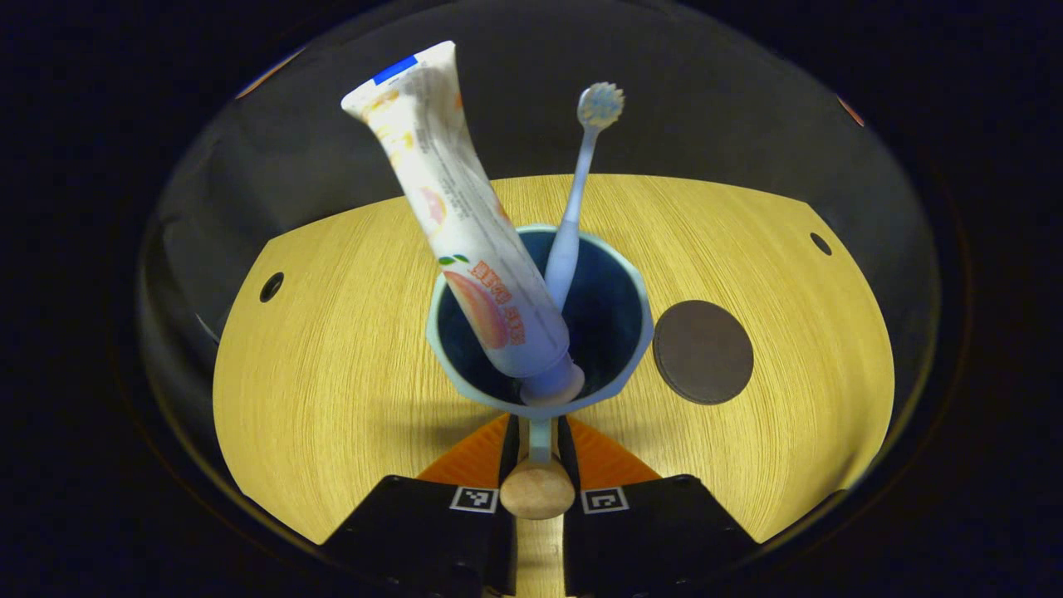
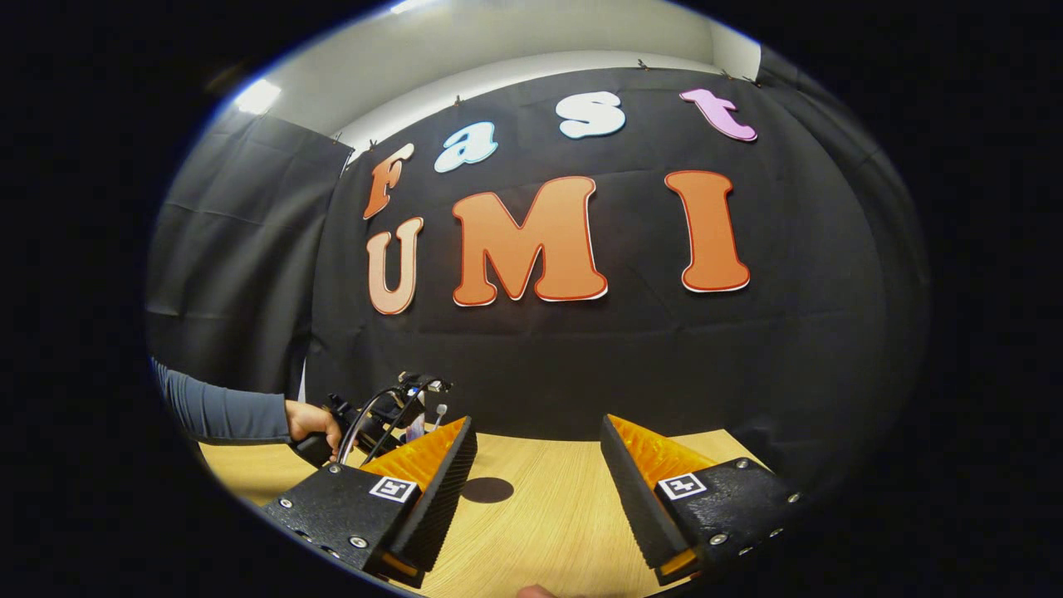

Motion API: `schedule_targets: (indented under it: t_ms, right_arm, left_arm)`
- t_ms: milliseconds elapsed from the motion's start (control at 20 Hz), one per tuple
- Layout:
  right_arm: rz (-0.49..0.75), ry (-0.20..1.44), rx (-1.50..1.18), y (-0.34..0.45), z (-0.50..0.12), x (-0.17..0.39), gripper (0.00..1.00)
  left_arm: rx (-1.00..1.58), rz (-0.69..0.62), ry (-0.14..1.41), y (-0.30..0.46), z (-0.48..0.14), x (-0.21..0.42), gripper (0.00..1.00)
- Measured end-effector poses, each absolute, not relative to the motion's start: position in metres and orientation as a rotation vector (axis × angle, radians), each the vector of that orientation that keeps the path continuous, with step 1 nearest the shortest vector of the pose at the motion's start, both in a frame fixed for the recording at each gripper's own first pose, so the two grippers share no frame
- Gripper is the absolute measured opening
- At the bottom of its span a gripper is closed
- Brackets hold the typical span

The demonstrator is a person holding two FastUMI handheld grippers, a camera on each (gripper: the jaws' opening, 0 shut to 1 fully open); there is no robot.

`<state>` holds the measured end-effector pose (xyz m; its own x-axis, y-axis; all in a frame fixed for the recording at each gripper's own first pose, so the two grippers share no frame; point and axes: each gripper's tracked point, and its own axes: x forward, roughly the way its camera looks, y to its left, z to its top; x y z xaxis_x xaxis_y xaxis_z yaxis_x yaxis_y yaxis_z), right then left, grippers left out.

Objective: Put the toothbrush and toothpaste on the desktop into the cup, then pick up the cup and place it on the coaster on the desktop.

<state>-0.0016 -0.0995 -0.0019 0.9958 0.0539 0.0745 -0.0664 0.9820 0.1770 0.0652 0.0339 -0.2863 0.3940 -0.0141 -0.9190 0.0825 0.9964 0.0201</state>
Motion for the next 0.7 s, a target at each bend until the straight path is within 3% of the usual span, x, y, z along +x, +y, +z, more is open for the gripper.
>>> schedule_targets:
  t_ms: [250,700]
  right_arm:
    - [0.053,-0.066,0.201,-0.100,-0.007,-0.003,0.90]
    - [0.002,-0.046,0.196,-0.115,-0.016,-0.010,0.90]
  left_arm:
    - [0.066,-0.066,1.103,0.027,-0.286,0.073,0.21]
    - [0.065,-0.191,1.050,0.029,-0.291,0.082,0.21]
